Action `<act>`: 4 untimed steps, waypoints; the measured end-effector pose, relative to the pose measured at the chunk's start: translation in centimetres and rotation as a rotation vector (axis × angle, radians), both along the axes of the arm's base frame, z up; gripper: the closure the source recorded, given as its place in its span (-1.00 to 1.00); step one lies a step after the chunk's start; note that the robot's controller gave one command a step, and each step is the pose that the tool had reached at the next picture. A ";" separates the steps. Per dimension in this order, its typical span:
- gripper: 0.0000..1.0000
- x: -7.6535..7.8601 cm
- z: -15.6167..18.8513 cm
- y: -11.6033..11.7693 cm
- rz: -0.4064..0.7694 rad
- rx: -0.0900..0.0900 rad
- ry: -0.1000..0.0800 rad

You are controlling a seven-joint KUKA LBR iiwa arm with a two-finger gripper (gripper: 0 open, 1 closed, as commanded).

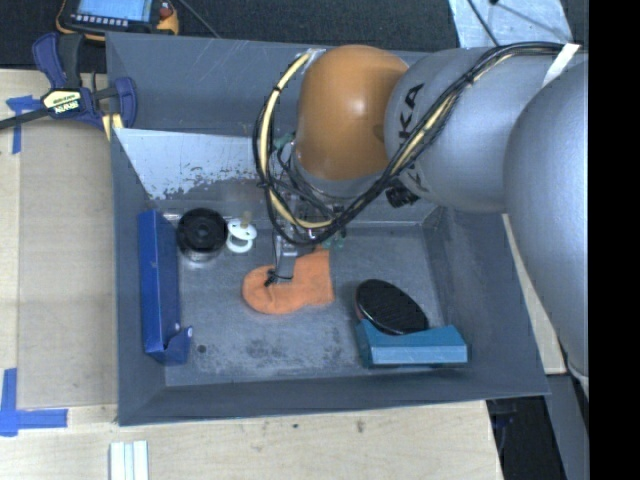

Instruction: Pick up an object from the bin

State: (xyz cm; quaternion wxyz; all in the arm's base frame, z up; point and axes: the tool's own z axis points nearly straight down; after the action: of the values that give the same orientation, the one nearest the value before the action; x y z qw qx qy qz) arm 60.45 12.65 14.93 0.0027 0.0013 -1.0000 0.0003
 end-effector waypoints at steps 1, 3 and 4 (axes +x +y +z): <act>-1.00 0.2 0.5 0.0 -0.002 0.002 -0.008; -1.00 -0.7 -7.0 -5.4 0.117 -0.004 -0.008; 1.00 -6.6 -7.8 -5.3 0.019 0.002 -0.011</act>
Offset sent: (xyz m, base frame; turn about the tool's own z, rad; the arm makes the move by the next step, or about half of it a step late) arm -0.0370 -0.1153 -0.0793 -0.1324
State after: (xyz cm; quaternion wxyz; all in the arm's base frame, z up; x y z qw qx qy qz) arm 53.83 7.36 7.15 -0.0028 0.0106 -0.9999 -0.0006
